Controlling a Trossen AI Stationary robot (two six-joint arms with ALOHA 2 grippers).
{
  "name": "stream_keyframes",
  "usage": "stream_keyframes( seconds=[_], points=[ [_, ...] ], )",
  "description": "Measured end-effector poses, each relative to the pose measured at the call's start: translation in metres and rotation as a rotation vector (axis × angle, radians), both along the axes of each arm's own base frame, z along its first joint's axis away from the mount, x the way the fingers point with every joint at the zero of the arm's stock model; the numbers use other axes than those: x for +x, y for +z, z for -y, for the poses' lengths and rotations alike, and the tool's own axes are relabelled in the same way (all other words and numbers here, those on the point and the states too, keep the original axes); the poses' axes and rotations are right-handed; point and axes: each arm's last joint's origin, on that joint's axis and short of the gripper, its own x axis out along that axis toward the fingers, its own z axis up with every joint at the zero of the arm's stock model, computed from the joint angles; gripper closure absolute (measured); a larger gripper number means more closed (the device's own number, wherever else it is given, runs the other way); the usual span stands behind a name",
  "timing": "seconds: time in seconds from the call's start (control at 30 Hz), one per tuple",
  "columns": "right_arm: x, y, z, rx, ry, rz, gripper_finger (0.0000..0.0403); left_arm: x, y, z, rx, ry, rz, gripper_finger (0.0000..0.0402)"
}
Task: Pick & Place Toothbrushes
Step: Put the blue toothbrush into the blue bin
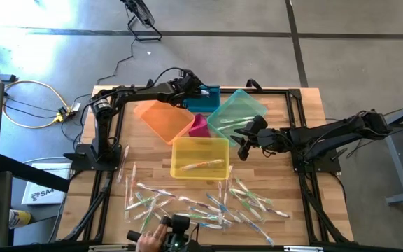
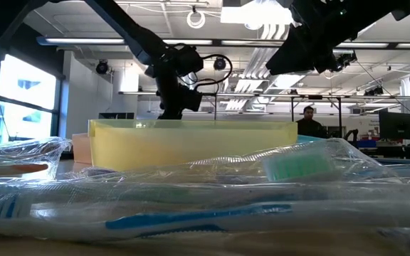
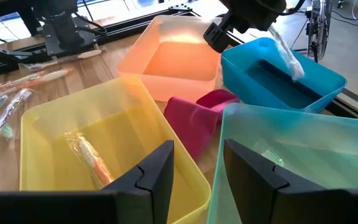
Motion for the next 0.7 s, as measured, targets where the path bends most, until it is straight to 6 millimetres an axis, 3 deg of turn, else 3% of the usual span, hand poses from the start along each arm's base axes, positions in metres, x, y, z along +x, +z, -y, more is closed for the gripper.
stream_keyframes(
  seconds=[0.37, 0.7],
  points=[
    [0.000, 0.000, 0.000, 0.000, 0.000, 0.000, 0.0270, 0.001, -0.001, 0.002, -0.024, -0.008, 0.028, 0.0289],
    [0.000, 0.000, 0.000, 0.000, 0.000, -0.002, 0.0270, 0.017, -0.002, 0.026, -0.081, -0.199, 0.009, 0.0289]
  ],
)
